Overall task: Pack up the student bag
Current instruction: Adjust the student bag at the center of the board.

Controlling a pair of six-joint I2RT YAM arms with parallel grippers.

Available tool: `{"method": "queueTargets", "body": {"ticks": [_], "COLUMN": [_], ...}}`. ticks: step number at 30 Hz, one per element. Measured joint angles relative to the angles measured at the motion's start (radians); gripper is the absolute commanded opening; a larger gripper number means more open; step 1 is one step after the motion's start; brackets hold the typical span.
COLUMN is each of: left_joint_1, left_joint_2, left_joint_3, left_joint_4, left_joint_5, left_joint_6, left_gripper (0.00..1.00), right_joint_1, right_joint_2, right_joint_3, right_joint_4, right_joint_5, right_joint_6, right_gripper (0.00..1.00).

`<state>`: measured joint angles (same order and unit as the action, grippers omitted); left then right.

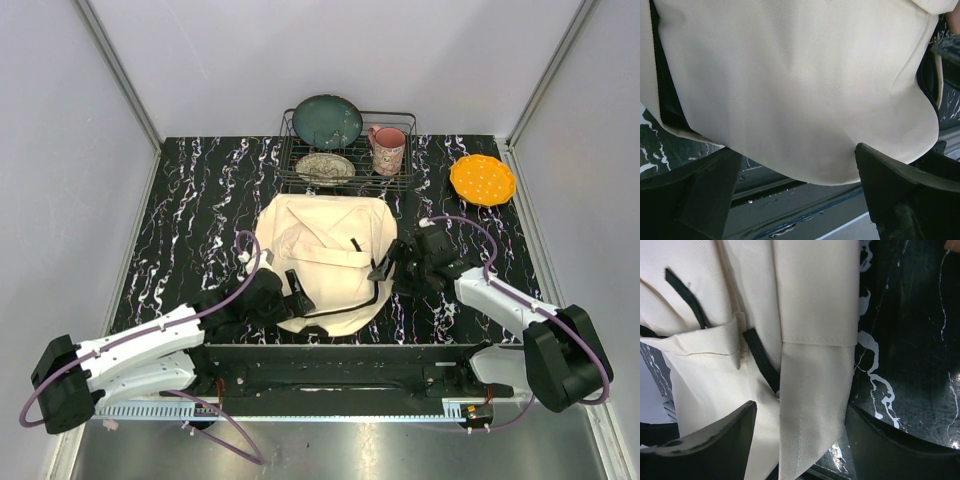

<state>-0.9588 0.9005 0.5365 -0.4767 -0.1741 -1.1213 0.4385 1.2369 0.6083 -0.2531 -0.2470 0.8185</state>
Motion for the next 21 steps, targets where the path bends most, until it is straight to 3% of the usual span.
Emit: {"method": "queueTargets", "body": {"ticks": [2, 3, 6, 8, 11, 13, 15, 21], "left_joint_1": [0.001, 0.002, 0.022, 0.069, 0.172, 0.259, 0.330, 0.459], "left_joint_2": [0.020, 0.034, 0.068, 0.078, 0.076, 0.072, 0.063, 0.070], "left_joint_3": [-0.005, -0.007, -0.019, -0.048, -0.093, -0.103, -0.100, -0.002], "left_joint_4": [0.026, 0.040, 0.091, 0.140, 0.191, 0.201, 0.202, 0.129], "left_joint_5": [-0.001, -0.002, 0.008, 0.034, 0.080, 0.119, 0.144, 0.180], "left_joint_6": [0.000, 0.001, 0.005, 0.009, 0.027, 0.055, 0.090, 0.217], "left_gripper": [0.99, 0.99, 0.97, 0.97, 0.97, 0.98, 0.99, 0.99], "right_joint_1": [0.000, 0.000, -0.001, -0.001, 0.000, 0.010, 0.036, 0.112], "right_joint_2": [-0.003, -0.006, -0.020, -0.039, -0.076, -0.099, -0.120, -0.134], "right_joint_3": [-0.021, -0.033, -0.070, -0.102, -0.166, -0.213, -0.256, -0.285], "right_joint_4": [0.010, 0.015, 0.047, 0.079, 0.138, 0.184, 0.238, 0.290], "right_joint_5": [-0.008, -0.012, -0.036, -0.056, -0.091, -0.106, -0.109, -0.121], "right_joint_6": [0.007, 0.012, 0.027, 0.052, 0.095, 0.133, 0.176, 0.226], "right_gripper": [0.59, 0.45, 0.33, 0.17, 0.02, 0.02, 0.09, 0.41]}}
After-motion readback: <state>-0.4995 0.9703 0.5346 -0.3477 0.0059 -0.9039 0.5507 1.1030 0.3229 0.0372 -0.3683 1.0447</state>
